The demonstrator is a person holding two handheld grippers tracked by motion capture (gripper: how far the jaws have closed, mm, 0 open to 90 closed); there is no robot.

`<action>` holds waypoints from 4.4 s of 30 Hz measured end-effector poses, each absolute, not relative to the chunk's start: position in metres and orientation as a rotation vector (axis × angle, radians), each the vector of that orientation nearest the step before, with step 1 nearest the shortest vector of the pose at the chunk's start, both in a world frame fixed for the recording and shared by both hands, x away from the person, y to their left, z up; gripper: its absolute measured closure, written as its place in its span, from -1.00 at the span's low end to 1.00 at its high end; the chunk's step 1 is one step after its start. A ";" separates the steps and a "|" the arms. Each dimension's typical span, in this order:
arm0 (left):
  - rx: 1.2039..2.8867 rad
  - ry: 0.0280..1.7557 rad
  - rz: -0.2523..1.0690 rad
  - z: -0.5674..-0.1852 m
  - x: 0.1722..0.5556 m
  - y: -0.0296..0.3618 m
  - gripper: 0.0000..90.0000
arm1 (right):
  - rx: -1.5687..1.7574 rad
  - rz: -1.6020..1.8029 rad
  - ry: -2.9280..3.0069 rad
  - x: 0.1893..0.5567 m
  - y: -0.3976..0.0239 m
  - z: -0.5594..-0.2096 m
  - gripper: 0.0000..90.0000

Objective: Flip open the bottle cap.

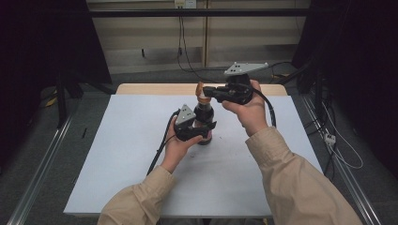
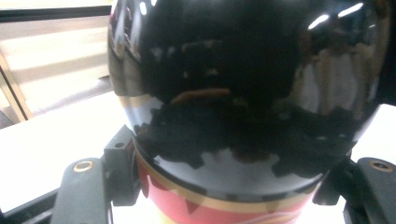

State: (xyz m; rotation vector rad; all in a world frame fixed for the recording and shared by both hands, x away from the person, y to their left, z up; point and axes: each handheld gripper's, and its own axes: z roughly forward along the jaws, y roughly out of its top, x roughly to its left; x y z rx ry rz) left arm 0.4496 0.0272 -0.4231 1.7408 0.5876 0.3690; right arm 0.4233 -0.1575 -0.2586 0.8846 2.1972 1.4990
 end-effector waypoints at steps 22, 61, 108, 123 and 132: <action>1.735 0.598 0.366 -0.423 0.450 0.027 -0.36 | 0.882 1.519 2.186 0.421 -0.158 -0.260 1.00; 1.815 0.588 0.242 -0.398 0.423 0.087 -0.77 | 1.007 1.505 2.160 0.381 -0.201 -0.327 -0.51; 1.916 0.618 0.267 -0.422 0.358 0.197 -0.77 | 1.141 1.402 2.157 0.310 -0.261 -0.433 -0.62; 1.876 0.673 0.286 -0.426 0.351 0.224 -0.76 | 1.154 1.395 2.139 0.295 -0.275 -0.441 -0.63; 1.887 0.680 0.283 -0.428 0.351 0.226 -0.77 | 1.156 1.380 2.136 0.290 -0.282 -0.446 -0.64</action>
